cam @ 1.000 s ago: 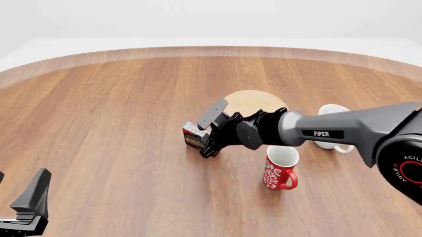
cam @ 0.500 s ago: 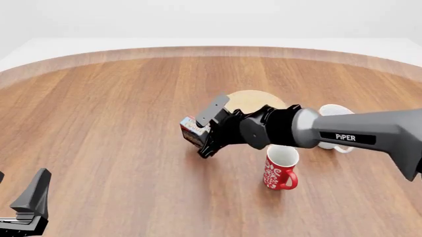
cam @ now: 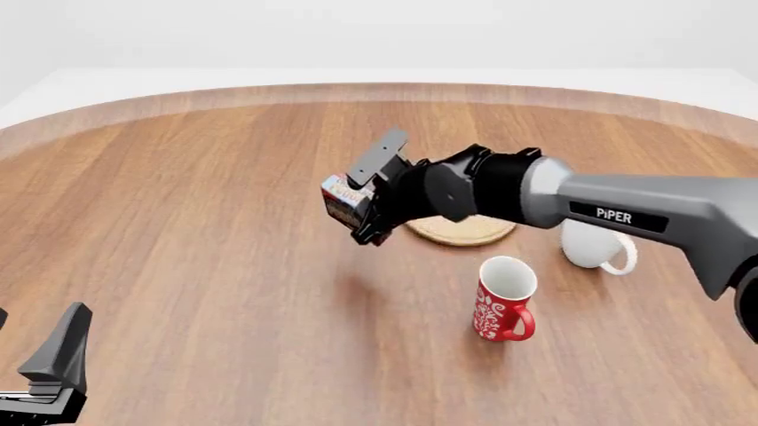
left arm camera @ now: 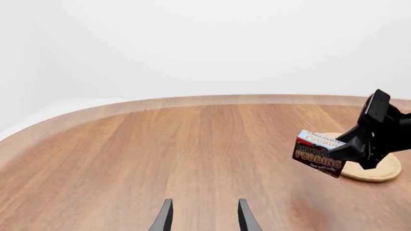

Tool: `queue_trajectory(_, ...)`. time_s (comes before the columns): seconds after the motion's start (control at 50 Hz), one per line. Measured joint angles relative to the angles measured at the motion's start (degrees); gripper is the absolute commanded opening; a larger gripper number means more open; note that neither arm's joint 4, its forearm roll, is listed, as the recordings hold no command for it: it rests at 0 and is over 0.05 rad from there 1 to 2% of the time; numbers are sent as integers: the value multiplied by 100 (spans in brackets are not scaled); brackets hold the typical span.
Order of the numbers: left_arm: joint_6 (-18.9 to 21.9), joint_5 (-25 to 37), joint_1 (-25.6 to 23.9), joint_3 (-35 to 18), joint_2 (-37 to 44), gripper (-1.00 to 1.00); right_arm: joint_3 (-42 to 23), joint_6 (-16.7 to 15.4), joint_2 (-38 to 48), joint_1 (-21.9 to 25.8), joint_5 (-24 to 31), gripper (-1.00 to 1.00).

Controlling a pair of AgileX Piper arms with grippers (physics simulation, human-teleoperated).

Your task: Put the chocolate pudding to the left of the plate.

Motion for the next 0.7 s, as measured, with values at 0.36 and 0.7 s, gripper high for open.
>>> queue_trajectory(0.36,0,0,0,0,0,100,-1128,-152,680,-142,443,-100)
queue_trajectory(0.7,0,0,0,0,0,100,-2460,-262,1543,-231,958,-100)
